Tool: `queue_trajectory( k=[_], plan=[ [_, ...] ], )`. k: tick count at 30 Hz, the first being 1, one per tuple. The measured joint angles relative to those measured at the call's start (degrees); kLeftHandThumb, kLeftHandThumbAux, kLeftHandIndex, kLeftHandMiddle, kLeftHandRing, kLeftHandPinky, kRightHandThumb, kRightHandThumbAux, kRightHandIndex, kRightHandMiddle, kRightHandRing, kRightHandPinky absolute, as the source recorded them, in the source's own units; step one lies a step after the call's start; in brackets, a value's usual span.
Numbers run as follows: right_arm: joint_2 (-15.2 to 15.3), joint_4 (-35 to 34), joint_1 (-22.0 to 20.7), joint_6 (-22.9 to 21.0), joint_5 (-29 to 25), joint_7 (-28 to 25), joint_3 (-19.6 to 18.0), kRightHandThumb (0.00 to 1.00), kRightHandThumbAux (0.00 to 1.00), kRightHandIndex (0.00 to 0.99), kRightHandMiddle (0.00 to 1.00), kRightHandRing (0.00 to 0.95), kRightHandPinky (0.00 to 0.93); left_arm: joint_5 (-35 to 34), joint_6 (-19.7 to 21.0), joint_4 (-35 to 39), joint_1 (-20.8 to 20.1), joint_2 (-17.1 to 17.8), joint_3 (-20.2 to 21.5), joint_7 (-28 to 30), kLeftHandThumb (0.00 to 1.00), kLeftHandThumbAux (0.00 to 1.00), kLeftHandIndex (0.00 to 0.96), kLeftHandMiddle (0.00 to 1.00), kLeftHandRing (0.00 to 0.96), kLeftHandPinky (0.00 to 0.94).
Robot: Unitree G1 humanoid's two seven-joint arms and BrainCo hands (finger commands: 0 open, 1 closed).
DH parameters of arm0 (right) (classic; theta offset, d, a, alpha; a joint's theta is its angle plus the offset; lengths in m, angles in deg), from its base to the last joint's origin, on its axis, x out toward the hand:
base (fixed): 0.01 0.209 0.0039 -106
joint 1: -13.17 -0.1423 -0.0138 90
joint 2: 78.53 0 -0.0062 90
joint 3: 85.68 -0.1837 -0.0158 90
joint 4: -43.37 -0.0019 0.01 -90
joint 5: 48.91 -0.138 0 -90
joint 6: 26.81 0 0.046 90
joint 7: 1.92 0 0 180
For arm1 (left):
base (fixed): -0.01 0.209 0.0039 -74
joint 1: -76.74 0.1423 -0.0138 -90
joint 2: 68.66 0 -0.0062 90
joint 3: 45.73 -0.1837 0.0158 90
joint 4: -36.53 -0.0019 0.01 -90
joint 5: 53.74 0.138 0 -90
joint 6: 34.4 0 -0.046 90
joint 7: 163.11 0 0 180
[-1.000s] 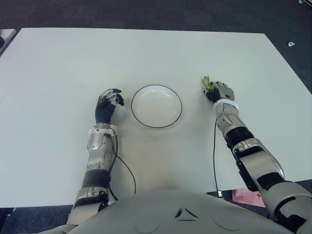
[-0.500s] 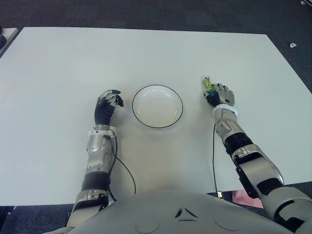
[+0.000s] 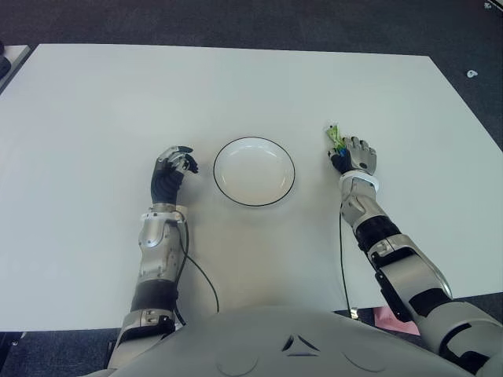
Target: Put the toothpaste on the table into the plate.
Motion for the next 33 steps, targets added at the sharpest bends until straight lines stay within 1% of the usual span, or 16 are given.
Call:
queue_trajectory(
  k=[3,5,8,9,10,12,13,15,17,18,19,20,21,23,27,33],
  plan=[
    [-0.2,0.0,0.1,-0.2,-0.1,0.8,0.0,0.608,0.184,0.0,0.0,0.0,0.035,0.0,0.0,0.1,0.0,-0.1,0.0,-0.4,0.703,0.72,0.436,0.626,0.602,0.571],
    [-0.5,0.0,0.3,-0.2,-0.3,1.6,-0.3,0.627,0.222,0.0,0.0,0.0,0.112,0.0,0.0,0.1,0.0,-0.1,0.1,-0.7,0.702,0.72,0.436,0.626,0.602,0.573],
    [-1.2,-0.2,0.8,-0.3,-0.4,3.3,-1.0,0.646,0.264,0.0,0.0,0.035,0.197,0.0,0.0,0.2,0.0,-0.1,0.1,-0.8,0.702,0.72,0.436,0.626,0.601,0.573],
    [-1.5,-0.4,1.1,-0.4,-0.4,3.9,-1.4,0.649,0.27,0.0,0.0,0.043,0.209,0.0,0.0,0.3,0.1,-0.1,0.0,-0.8,0.702,0.72,0.436,0.625,0.601,0.573],
    [-1.7,-0.8,1.4,-0.5,-0.5,4.3,-1.7,0.668,0.302,0.0,0.048,0.118,0.287,0.0,0.0,0.3,0.1,-0.1,0.1,-0.8,0.702,0.72,0.436,0.626,0.601,0.572],
    [-2.2,-1.7,2.1,-0.6,-0.6,5.2,-2.5,0.693,0.346,0.0,0.124,0.225,0.391,0.0,0.0,0.5,0.2,-0.2,0.0,-0.8,0.702,0.72,0.436,0.627,0.601,0.57],
    [-2.4,-2.0,2.3,-0.6,-0.6,5.5,-2.8,0.698,0.354,0.0,0.14,0.246,0.41,0.0,0.0,0.5,0.3,-0.2,0.0,-0.9,0.702,0.72,0.436,0.627,0.601,0.57],
    [-2.7,-2.8,2.9,-0.6,-0.6,6.0,-3.5,0.721,0.387,0.062,0.247,0.349,0.49,0.0,0.0,0.7,0.4,-0.2,0.1,-1.0,0.702,0.72,0.436,0.624,0.596,0.563],
    [-3.0,-3.4,3.2,-0.6,-0.6,6.5,-4.2,0.733,0.403,0.114,0.326,0.418,0.53,0.0,0.0,0.8,0.5,-0.3,0.1,-1.2,0.702,0.72,0.436,0.623,0.594,0.562],
    [-3.1,-3.6,3.4,-0.6,-0.6,6.8,-4.5,0.747,0.431,0.217,0.407,0.473,0.561,0.0,0.0,0.8,0.5,-0.3,0.1,-1.3,0.702,0.72,0.436,0.623,0.594,0.563],
    [-3.2,-3.9,3.5,-0.5,-0.6,7.1,-4.8,0.752,0.441,0.254,0.436,0.493,0.572,0.0,0.0,0.9,0.6,-0.3,0.1,-1.3,0.702,0.72,0.436,0.623,0.594,0.563],
    [-3.3,-4.3,3.8,-0.4,-0.7,7.4,-5.2,0.789,0.521,0.318,0.481,0.534,0.596,0.0,0.0,0.9,0.6,-0.3,0.1,-1.5,0.703,0.72,0.436,0.623,0.595,0.565],
    [-3.3,-4.7,4.0,-0.2,-0.8,7.9,-5.6,0.813,0.572,0.36,0.51,0.56,0.612,0.0,0.0,1.0,0.7,-0.3,0.1,-1.6,0.703,0.72,0.436,0.624,0.595,0.566],
    [-3.4,-5.1,4.5,0.4,-1.0,8.9,-6.5,0.836,0.616,0.399,0.539,0.603,0.641,0.0,0.0,1.1,0.8,-0.3,0.1,-1.6,0.703,0.72,0.436,0.625,0.597,0.57],
    [-4.0,-5.7,5.7,2.2,-1.7,11.6,-8.3,0.856,0.653,0.432,0.571,0.679,0.69,0.0,0.0,1.2,0.9,-0.3,0.1,-1.8,0.704,0.72,0.437,0.626,0.601,0.57],
    [-4.4,-6.0,6.4,3.6,-2.1,13.4,-9.7,0.859,0.666,0.433,0.587,0.721,0.721,0.1,0.0,1.2,0.9,-0.4,0.1,-2.5,0.705,0.718,0.438,0.636,0.613,0.592]
  ],
)
